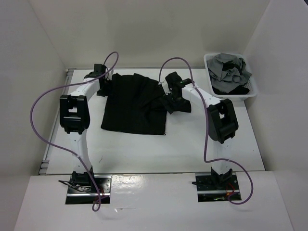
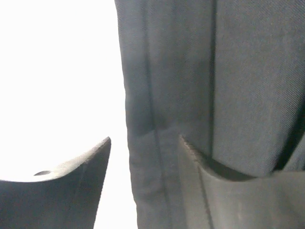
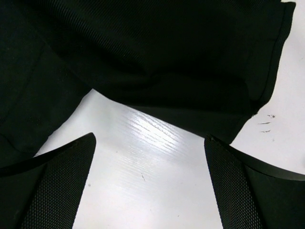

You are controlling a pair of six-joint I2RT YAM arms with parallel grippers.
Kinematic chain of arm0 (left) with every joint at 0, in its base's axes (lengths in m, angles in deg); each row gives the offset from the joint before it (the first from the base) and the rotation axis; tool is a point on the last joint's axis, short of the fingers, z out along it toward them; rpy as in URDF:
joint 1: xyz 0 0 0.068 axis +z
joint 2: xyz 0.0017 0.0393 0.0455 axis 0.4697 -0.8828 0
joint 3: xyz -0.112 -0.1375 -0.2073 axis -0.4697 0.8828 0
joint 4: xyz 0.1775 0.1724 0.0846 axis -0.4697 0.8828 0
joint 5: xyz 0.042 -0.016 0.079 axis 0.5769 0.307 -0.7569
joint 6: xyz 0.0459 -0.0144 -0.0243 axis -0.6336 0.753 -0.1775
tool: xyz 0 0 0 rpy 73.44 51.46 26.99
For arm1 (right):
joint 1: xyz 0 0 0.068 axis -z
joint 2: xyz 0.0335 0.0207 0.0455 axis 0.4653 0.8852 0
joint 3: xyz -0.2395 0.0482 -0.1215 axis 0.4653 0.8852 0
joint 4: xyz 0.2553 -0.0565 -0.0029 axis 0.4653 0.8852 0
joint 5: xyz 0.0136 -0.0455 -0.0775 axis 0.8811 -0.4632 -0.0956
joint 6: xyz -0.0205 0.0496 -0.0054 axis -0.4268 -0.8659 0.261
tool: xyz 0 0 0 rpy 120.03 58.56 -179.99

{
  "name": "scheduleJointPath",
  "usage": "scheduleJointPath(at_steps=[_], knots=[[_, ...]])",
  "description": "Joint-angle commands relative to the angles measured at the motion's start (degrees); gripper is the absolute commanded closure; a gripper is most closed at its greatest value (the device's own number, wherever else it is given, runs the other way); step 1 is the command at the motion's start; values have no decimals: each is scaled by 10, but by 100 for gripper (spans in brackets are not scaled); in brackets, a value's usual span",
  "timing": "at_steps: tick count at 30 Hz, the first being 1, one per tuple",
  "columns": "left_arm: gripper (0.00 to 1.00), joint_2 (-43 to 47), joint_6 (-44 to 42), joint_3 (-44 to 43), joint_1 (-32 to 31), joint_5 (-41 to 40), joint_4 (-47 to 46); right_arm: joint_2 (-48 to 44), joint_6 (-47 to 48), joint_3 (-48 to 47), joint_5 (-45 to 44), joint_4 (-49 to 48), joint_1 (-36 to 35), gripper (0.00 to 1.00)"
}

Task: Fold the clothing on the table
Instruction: Flatten the skirt out

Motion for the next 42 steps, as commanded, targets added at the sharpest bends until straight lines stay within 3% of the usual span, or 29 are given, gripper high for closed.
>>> scheduleJointPath(at_steps=[1, 2, 4, 9, 15, 21, 28, 42], knots=[[27, 96, 21, 35, 12, 18, 18, -10, -6, -34, -6, -1, 3, 2], [13, 121, 21, 59, 23, 31, 24, -19, -6, -39, -6, -1, 3, 2], [7, 187, 6, 117, 35, 50, 52, -29, -6, -31, 5, -1, 3, 2], [4, 287, -41, 225, 55, 63, 111, -53, -6, -9, 12, -8, 3, 2], [4, 330, -60, 312, 61, 57, 150, -53, -6, 5, 19, -19, 3, 2], [13, 320, -92, 344, 79, 107, 155, -53, -6, -15, 38, -8, 3, 2], [32, 286, -110, 340, 99, 181, 155, -83, -6, 13, 43, -8, 3, 2], [40, 177, -130, 298, 116, 267, 139, -100, -6, 35, 26, -14, 3, 2]])
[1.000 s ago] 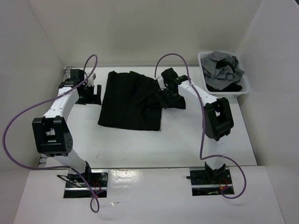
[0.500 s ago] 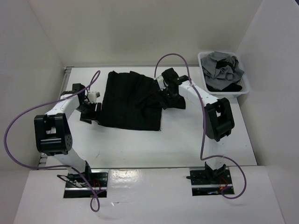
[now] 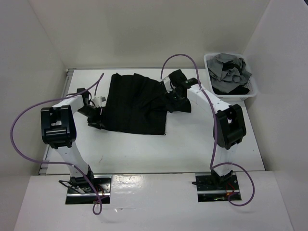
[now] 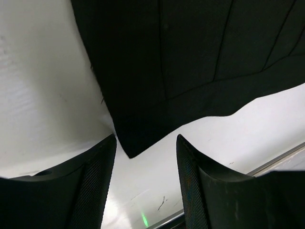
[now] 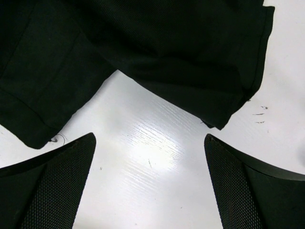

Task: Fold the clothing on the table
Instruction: Flatten the skirt out

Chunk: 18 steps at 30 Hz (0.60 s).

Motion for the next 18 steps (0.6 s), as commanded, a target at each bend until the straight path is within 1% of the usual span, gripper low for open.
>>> scheduleJointPath(at_steps=[1, 5, 6, 7, 10, 11, 14, 16, 18], knots=[[40, -16, -18, -19, 4, 40, -11, -26, -6, 8, -7, -12, 2, 2], [41, -27, -18, -24, 9, 55, -17, -26, -6, 14, -7, -12, 2, 2], [45, -27, -18, -24, 9, 60, -17, -26, -6, 14, -7, -12, 2, 2], [45, -33, -25, -24, 9, 60, -17, -26, -6, 14, -7, -12, 2, 2], [57, -40, -30, -19, 14, 72, -17, -26, -6, 14, -7, -12, 2, 2], [67, -40, -30, -19, 20, 72, -17, -26, -6, 20, -7, -12, 2, 2], [85, -45, -30, -19, 20, 77, -17, -26, -6, 20, -7, -18, 2, 2], [100, -45, -30, -14, 26, 72, -22, -26, -6, 26, -2, -18, 2, 2], [100, -31, -30, -14, 26, 72, -22, -26, -6, 32, 3, -18, 2, 3]])
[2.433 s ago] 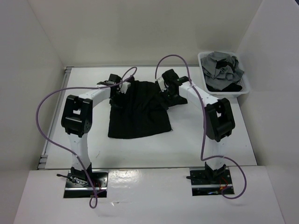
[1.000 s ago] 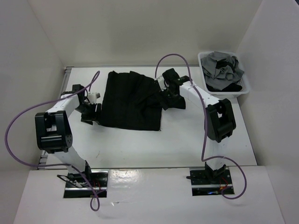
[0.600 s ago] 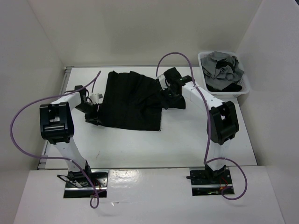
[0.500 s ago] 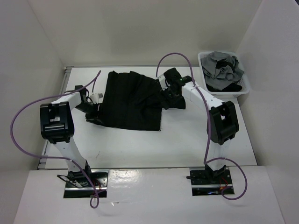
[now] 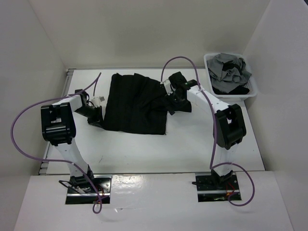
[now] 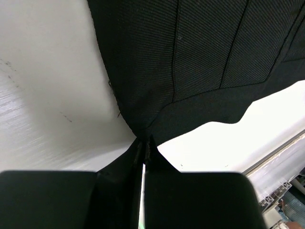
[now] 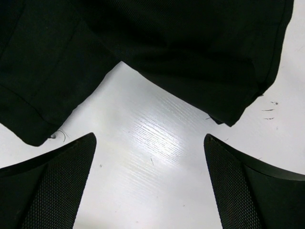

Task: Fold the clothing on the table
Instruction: Flatten the skirt out

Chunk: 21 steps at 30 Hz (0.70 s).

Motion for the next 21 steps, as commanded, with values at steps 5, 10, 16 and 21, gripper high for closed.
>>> scheduleJointPath(at_steps=[5, 10, 16, 21], knots=[[100, 42, -23, 10, 9, 46, -13, -48, -25, 77, 52, -14, 2, 6], [100, 92, 4, 38, 14, 36, -48, -102, -81, 154, 89, -64, 2, 9], [100, 166, 39, 79, 14, -13, -90, -121, -128, 168, 116, -94, 32, 9], [100, 204, 45, 90, 14, -34, -102, -108, -140, 157, 164, -116, 62, 8]])
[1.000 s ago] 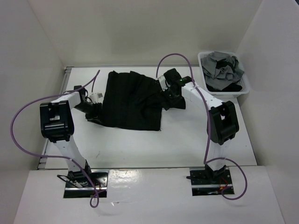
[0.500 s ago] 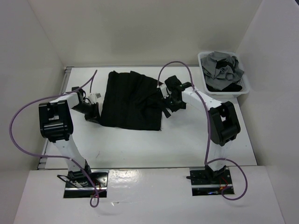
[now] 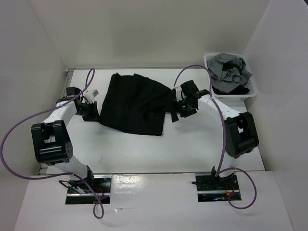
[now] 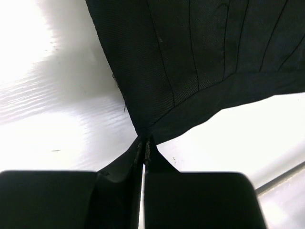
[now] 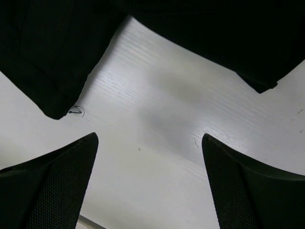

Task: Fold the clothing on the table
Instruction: Flatten the skirt out

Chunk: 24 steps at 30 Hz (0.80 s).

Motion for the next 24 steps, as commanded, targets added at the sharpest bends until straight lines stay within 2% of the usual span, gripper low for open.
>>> scheduleJointPath(at_steps=[1, 6, 10, 24], knots=[[100, 25, 12, 13, 4, -16, -22, -6, -30, -15, 50, -45, 17, 7], [100, 48, 17, 13, 4, -29, -22, 16, -35, -41, 50, -61, 17, 7], [100, 53, 17, 13, 4, -47, -22, 44, -49, -62, 80, -55, 47, 7], [100, 41, 22, 13, 4, -47, -33, 61, -59, -26, 112, -76, 53, 7]])
